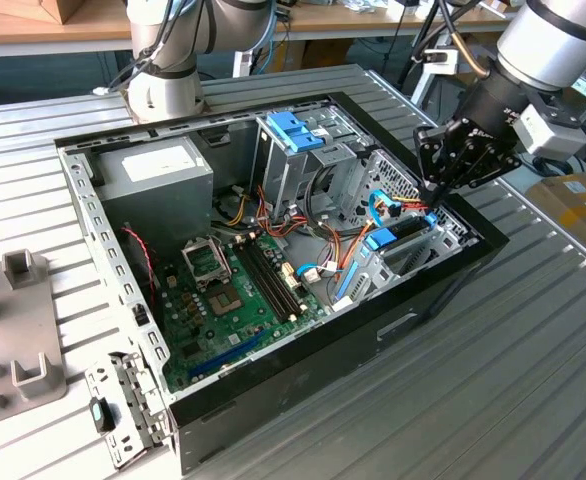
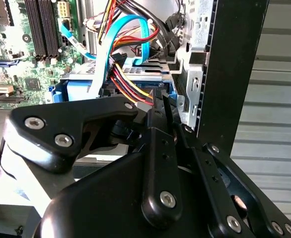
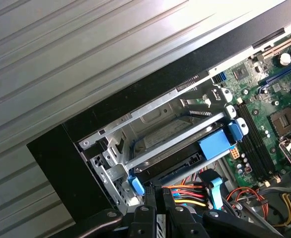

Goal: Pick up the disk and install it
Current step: 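Insert the first disk wire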

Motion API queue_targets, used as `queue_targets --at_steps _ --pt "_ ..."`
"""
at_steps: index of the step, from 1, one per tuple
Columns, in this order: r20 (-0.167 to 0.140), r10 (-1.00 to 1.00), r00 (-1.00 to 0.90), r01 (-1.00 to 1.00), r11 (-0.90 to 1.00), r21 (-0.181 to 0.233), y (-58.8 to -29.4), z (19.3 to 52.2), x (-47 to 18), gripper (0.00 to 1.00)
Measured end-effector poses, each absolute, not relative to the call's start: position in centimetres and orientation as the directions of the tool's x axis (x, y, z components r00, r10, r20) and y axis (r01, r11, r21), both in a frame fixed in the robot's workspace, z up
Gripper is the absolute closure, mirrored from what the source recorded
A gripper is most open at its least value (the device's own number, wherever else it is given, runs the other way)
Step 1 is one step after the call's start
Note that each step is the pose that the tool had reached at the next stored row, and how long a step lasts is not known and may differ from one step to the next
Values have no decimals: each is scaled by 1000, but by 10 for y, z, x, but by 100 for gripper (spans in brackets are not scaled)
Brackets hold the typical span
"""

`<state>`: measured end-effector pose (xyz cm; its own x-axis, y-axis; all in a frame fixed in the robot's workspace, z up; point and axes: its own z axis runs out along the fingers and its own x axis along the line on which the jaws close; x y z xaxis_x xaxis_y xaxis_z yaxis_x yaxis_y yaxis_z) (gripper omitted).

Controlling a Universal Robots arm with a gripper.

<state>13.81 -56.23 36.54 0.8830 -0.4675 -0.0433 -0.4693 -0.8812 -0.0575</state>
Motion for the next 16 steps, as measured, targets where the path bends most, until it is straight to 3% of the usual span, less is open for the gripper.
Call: queue_targets --at_steps 16 --pt "-43 -477 878 -479 -876 -57 -562 364 134 83"
